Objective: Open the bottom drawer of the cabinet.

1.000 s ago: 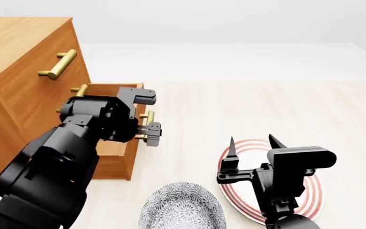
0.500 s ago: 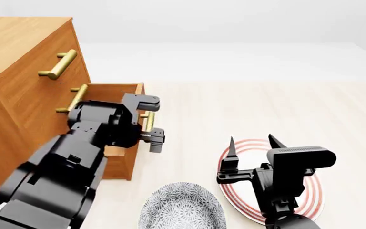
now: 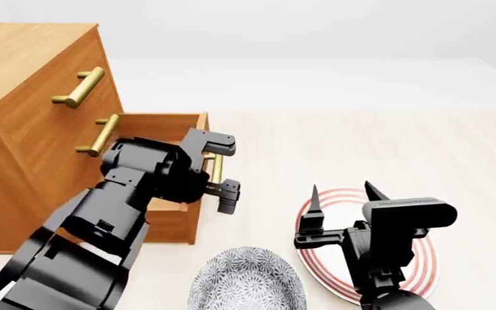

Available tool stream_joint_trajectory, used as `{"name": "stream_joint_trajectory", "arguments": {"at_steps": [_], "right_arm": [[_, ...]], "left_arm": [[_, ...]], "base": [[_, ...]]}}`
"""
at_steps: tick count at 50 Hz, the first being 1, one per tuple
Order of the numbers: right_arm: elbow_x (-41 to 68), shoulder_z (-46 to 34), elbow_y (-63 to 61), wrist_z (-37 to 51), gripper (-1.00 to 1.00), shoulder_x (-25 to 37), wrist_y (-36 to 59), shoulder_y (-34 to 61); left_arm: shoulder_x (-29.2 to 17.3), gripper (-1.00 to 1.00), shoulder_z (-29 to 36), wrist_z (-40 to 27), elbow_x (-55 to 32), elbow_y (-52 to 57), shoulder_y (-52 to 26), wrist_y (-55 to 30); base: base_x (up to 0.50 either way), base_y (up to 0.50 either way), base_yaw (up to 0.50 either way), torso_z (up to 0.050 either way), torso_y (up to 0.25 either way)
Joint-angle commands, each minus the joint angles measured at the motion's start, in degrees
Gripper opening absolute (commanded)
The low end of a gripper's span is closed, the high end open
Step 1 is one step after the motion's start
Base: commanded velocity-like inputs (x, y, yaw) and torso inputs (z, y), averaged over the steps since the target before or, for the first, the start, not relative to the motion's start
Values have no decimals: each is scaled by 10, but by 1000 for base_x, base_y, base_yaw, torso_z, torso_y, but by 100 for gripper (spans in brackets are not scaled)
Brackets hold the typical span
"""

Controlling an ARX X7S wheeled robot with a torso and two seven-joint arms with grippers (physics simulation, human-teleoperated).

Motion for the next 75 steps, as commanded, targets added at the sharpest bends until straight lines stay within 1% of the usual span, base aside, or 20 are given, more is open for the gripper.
{"name": "stream_joint_trajectory", "arguments": {"at_steps": [1,21,24,32,37,39,40,42,45,47,48,50,52,54,57,58,66,70,74,75], "right_arm": [[2,-1,-2,2,100,2,0,-1],[7,0,-15,10,100,9,12,3],[11,1,-19,11,100,11,18,6],[9,-2,-13,10,100,10,10,4],[9,-2,-9,10,100,10,6,2],[8,-3,-6,10,100,10,2,1],[10,-2,-7,10,100,10,4,2],[10,-3,-8,11,100,10,4,2],[8,-6,-2,10,100,8,0,4],[9,-7,-1,10,100,8,2,5],[7,-9,2,9,100,7,-1,5],[9,-9,-1,10,100,8,3,7],[10,-9,-1,11,100,8,5,9],[7,-12,2,11,100,7,1,8],[9,-12,1,12,100,7,3,11],[8,-13,2,12,100,6,3,12],[8,-16,1,16,100,5,9,21],[7,-18,-7,20,100,7,19,30],[-4,-21,-28,29,100,10,20,39],[-14,-27,-40,35,100,14,27,47]], "left_arm": [[11,100,8,36,-56,11,11,5],[12,100,288,48,-391,-35,-19,102],[12,100,305,57,-428,-42,-29,122],[12,100,307,71,-512,-66,-56,145],[12,100,318,77,-534,-69,-61,158],[-6,100,307,51,-538,-31,-55,186],[-32,100,294,2,-543,25,-47,210],[-63,100,282,-46,-548,95,-37,226],[-129,100,247,-177,-545,242,-19,297],[-160,100,226,-236,-547,310,-11,330],[-184,100,223,-276,-522,369,-7,357],[-207,100,212,-327,-528,416,-8,359],[-230,100,202,-349,-532,464,-8,365],[-258,100,197,-394,-518,522,-9,375],[-282,100,187,-428,-512,570,-5,387],[-298,100,189,-459,-486,605,-3,396],[-364,100,178,-502,-473,746,51,431],[-415,100,173,-521,-454,851,115,472],[-464,100,193,-571,-334,945,197,516],[-478,100,199,-585,-268,966,237,549]], "base": [[0,0,0,0,0],[1,0,-1,-1,0],[8,0,-5,-3,0],[1,-2,-6,-1,0],[2,-3,-6,0,0],[0,-3,-6,0,0],[12,-3,-6,0,0],[0,-1,-7,0,0],[0,-3,-7,0,0],[0,-3,-7,0,0],[0,0,-7,0,0],[0,-3,-6,0,0],[0,0,0,0,0],[0,0,0,0,5],[0,0,0,0,0],[0,0,0,0,0],[0,0,0,0,0],[0,0,0,0,0],[0,0,0,0,0],[0,0,0,0,0]]}}
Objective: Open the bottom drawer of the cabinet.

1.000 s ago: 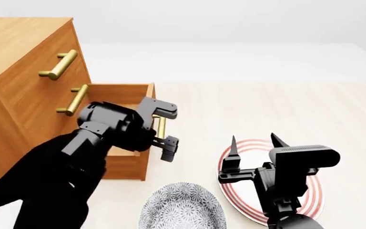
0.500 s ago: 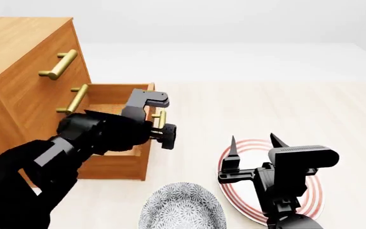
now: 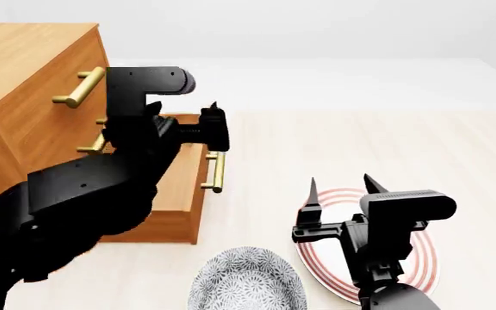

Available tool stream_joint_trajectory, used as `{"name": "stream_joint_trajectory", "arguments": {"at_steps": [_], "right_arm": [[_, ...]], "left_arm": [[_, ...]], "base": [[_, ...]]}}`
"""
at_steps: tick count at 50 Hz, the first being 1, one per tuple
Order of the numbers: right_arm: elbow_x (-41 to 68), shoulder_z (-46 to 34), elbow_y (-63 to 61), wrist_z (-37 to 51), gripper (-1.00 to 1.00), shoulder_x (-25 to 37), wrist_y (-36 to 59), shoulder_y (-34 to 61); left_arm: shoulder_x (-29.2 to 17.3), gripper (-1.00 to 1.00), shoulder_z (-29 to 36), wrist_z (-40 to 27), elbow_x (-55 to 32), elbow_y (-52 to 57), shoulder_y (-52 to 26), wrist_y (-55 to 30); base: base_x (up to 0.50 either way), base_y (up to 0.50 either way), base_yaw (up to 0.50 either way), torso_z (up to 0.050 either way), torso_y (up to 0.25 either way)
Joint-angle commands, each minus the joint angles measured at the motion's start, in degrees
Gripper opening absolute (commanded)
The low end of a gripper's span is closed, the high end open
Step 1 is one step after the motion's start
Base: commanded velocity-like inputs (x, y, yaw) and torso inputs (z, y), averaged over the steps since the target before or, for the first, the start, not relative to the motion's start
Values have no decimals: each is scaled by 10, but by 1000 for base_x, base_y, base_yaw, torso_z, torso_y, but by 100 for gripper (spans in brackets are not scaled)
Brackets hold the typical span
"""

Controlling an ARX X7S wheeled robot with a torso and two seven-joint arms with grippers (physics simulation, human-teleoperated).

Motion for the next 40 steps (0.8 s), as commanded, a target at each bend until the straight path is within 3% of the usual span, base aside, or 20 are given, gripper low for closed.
{"name": "stream_joint_trajectory", "arguments": {"at_steps": [1,6,13,19,21,40], "right_arm": [[-27,-16,-33,19,100,7,10,24],[-78,-45,-57,37,100,12,-5,37],[-181,-93,-84,73,100,29,-58,42],[-179,-90,-111,74,100,33,-65,37],[-178,-88,-119,76,100,35,-65,34],[-184,-88,-141,80,100,43,-62,30]], "left_arm": [[-121,100,0,-106,193,245,173,132],[-130,100,13,-88,312,239,252,218],[-117,100,24,-130,400,222,275,213],[-110,100,24,-128,411,217,279,220],[-107,100,40,-179,497,238,268,157],[-107,100,29,-160,465,240,269,178]], "base": [[0,0,0,0,0],[0,0,0,0,0],[0,0,0,0,0],[0,0,0,0,0],[0,0,0,0,0],[0,0,0,0,0]]}}
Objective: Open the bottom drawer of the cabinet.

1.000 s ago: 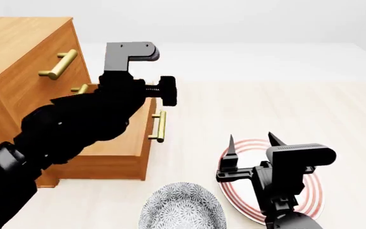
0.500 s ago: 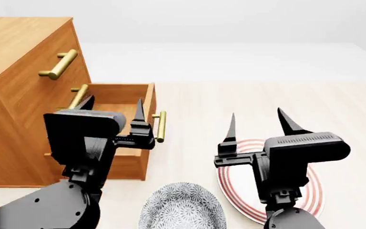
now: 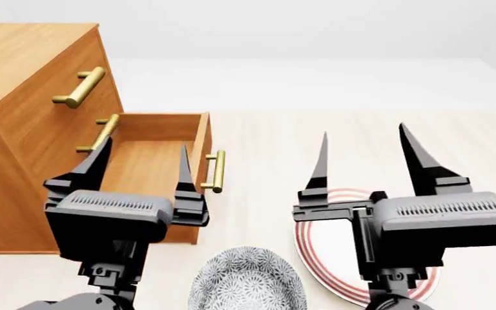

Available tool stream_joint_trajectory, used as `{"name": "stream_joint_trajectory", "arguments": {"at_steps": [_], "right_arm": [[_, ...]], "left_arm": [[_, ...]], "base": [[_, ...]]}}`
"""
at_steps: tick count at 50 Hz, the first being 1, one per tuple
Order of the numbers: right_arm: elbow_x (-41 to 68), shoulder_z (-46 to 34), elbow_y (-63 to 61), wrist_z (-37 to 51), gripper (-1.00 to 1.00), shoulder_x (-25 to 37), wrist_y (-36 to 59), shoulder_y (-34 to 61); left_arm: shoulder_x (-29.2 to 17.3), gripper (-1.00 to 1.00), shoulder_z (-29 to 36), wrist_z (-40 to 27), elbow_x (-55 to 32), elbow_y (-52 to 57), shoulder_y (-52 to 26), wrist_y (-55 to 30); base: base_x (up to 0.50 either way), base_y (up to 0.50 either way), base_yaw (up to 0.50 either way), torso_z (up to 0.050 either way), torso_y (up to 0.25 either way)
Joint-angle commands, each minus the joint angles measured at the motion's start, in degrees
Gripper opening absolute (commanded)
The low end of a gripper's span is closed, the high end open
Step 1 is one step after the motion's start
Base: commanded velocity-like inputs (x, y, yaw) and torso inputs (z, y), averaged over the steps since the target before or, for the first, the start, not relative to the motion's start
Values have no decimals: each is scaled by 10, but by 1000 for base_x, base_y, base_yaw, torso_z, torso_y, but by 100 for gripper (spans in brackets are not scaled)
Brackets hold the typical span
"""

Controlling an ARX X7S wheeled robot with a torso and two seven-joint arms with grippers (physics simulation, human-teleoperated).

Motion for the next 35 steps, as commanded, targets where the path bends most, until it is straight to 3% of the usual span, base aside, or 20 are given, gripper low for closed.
{"name": "stream_joint_trajectory", "arguments": {"at_steps": [1,17,21,23,27,35], "right_arm": [[-13,-5,-18,6,100,6,3,2],[-14,-10,-22,4,100,7,14,11],[-16,-14,-63,-10,100,2,86,77],[-5,-4,-101,-28,100,-7,161,160],[-9,-10,-126,-43,100,-14,221,246],[-12,-24,-147,-56,100,-25,285,330]], "left_arm": [[-3,100,-2,-7,13,12,2,-2],[-3,100,-7,0,3,17,-6,-8],[-6,100,-25,-9,-18,74,-81,-82],[-4,100,-50,-17,-55,113,-157,-142],[3,100,-84,-20,-113,132,-236,-186],[9,100,-108,-24,-152,137,-288,-213]], "base": [[0,0,0,0,0],[0,0,0,0,0],[0,0,0,0,0],[0,0,0,0,0],[0,0,0,0,0],[0,0,0,0,0]]}}
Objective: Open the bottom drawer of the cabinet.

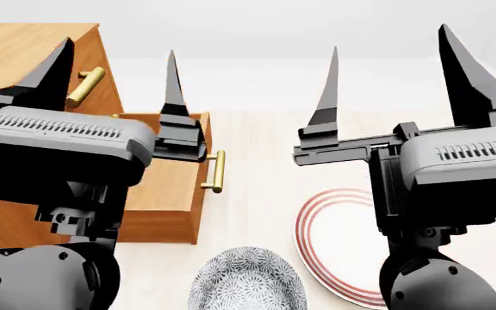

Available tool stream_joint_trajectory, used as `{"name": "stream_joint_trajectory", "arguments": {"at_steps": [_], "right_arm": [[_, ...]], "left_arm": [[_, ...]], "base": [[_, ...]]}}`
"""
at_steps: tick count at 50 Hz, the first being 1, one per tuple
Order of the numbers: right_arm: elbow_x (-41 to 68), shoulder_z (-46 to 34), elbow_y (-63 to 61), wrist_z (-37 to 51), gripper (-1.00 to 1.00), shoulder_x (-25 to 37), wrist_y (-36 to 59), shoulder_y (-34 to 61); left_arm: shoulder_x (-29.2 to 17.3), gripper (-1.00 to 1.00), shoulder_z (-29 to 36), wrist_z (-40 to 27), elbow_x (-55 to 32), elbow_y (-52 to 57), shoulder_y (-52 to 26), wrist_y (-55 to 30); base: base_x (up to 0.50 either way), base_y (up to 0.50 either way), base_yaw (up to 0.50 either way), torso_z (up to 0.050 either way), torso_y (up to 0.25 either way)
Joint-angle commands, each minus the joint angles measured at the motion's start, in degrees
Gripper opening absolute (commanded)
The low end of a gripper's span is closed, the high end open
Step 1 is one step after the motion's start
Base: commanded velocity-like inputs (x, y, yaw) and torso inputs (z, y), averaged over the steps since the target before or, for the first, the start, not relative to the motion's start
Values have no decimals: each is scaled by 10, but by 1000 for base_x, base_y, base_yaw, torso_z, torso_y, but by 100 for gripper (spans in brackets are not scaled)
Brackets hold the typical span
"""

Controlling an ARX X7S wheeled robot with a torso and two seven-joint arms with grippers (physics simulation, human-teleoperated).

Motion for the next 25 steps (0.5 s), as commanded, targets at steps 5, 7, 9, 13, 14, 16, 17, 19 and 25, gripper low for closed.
{"name": "stream_joint_trajectory", "arguments": {"at_steps": [5,7,9,13,14,16,17,19,25], "right_arm": [[5,-16,-60,-30,100,-26,147,176],[9,-13,-63,-31,100,-30,154,181],[9,-15,-66,-30,100,-30,156,184],[12,-15,-70,-27,100,-30,160,187],[13,-15,-70,-27,100,-29,159,187],[15,-13,-68,-26,100,-28,157,186],[16,-13,-69,-25,100,-28,157,186],[17,-13,-69,-24,100,-27,157,187],[25,-12,-71,-20,100,-26,161,192]], "left_arm": [[6,100,-53,-7,-89,42,-130,-78],[5,100,-57,-8,-96,45,-134,-78],[5,100,-58,-9,-96,46,-137,-80],[6,100,-57,-10,-96,50,-140,-84],[6,100,-58,-10,-96,49,-139,-83],[6,100,-58,-9,-95,47,-137,-81],[6,100,-58,-9,-94,47,-136,-81],[6,100,-57,-9,-93,48,-134,-80],[7,100,-58,-10,-96,49,-136,-81]], "base": [[0,0,0,0,0],[0,0,0,0,0],[0,0,0,0,0],[0,0,0,0,0],[0,0,0,0,0],[0,0,0,0,0],[0,0,0,0,0],[0,0,0,0,0],[0,0,0,0,0]]}}
